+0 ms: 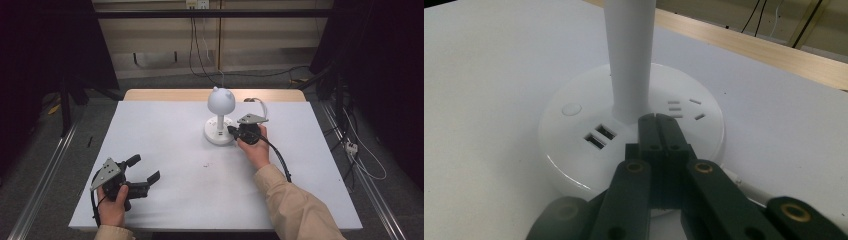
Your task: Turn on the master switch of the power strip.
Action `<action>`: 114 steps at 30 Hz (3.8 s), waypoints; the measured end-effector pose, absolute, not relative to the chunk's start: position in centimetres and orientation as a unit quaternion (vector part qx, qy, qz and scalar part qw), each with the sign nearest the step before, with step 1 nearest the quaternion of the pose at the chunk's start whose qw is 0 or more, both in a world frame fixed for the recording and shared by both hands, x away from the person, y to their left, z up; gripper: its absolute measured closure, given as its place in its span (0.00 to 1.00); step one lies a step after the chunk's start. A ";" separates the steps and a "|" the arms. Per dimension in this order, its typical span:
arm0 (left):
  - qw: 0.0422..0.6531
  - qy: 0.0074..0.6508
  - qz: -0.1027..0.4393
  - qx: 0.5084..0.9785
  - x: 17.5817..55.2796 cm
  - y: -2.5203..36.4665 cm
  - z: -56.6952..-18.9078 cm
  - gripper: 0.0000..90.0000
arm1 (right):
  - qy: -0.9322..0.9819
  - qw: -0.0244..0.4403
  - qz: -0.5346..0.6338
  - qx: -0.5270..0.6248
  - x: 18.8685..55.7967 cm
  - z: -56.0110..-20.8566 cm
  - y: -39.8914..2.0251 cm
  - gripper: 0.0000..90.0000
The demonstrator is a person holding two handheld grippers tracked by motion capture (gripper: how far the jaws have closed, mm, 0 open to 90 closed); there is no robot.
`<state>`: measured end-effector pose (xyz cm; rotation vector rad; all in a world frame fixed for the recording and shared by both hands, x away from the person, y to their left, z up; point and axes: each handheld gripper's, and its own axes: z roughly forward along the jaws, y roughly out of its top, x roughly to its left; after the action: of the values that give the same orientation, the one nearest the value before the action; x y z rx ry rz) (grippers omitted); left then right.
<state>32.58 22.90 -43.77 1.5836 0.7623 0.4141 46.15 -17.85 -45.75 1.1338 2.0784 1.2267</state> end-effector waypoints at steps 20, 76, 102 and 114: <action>0.618 0.329 0.180 0.691 32.6 22.7 -43.8 0.03 | 0.758 0.240 0.446 0.410 46.0 -45.9 -17.8 1.00; 0.618 0.332 0.181 0.690 32.6 22.8 -43.8 0.04 | 0.760 0.242 0.435 0.417 46.2 -45.5 -17.7 1.00; 0.620 0.332 0.177 0.688 32.8 22.6 -43.7 0.03 | 0.733 0.214 0.465 0.448 45.6 -44.6 -18.5 0.75; 0.618 0.329 0.178 0.691 32.8 22.4 -43.8 0.03 | 0.737 0.205 0.465 0.446 45.1 -44.1 -18.4 0.50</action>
<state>32.83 22.41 -43.76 1.5906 0.7581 0.4087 45.12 -18.41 -44.15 1.2419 2.0551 1.2949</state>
